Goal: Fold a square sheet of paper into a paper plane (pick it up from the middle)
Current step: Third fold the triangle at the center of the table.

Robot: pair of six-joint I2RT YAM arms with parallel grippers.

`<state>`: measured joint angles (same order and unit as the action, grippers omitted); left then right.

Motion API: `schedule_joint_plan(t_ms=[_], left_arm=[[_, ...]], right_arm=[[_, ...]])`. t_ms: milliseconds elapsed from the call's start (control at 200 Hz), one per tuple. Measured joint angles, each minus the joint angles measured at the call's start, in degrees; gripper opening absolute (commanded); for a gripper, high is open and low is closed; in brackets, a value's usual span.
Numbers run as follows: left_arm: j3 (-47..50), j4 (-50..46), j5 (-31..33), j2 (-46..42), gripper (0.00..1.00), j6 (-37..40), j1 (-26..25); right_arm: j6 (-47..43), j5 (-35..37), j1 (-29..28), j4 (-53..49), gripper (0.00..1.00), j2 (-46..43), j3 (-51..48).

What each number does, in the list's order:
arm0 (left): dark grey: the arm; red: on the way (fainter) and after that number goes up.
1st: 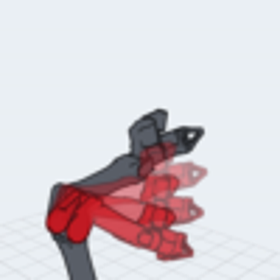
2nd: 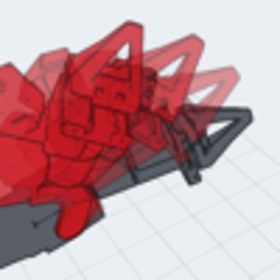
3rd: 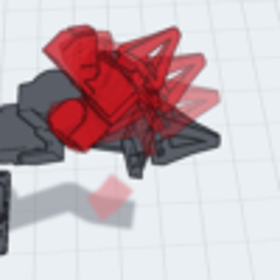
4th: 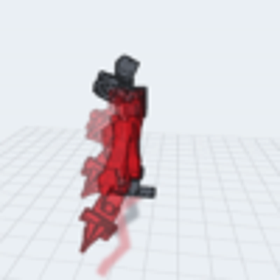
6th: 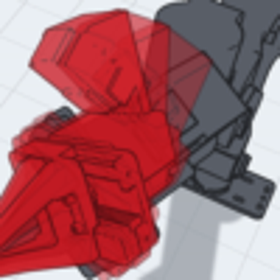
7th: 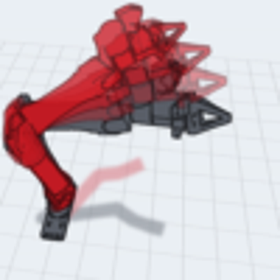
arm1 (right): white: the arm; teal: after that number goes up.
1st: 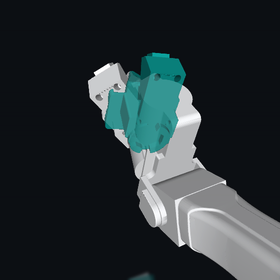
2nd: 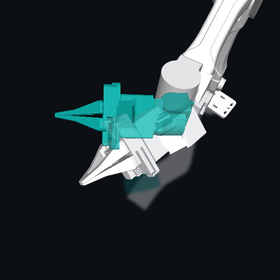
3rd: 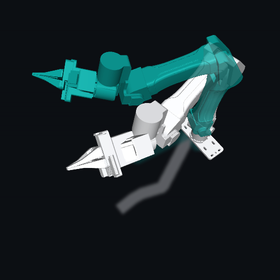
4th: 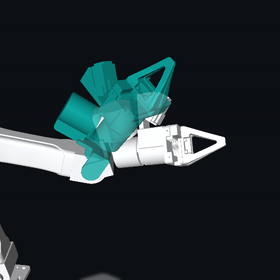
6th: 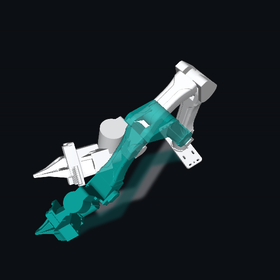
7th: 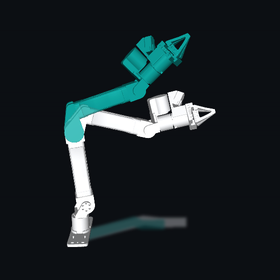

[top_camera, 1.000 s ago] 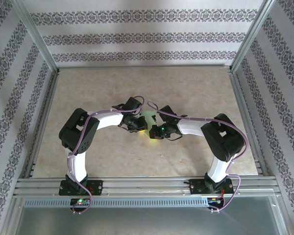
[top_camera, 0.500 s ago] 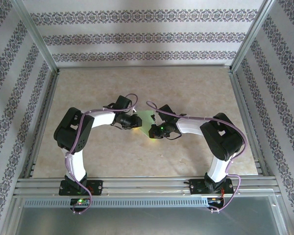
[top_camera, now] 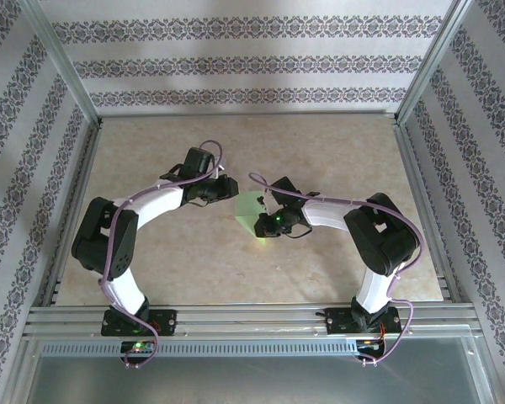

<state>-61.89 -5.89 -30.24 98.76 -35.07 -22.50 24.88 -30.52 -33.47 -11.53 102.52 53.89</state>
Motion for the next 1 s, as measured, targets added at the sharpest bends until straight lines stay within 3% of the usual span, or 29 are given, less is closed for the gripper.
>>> schedule_joint_plan(t_ms=[340, 999], left_arm=[[7.2, 5.0, -2.8, 2.9, 0.14, -6.9, -5.2], [5.8, 6.1, -0.8, 7.9, 0.11, -9.0, -5.7]], right_arm=[[0.7, -1.9, 0.0, 1.1, 0.07, -0.8, 0.8], [2.1, 1.2, 0.0, -0.3, 0.07, 1.9, 1.7]])
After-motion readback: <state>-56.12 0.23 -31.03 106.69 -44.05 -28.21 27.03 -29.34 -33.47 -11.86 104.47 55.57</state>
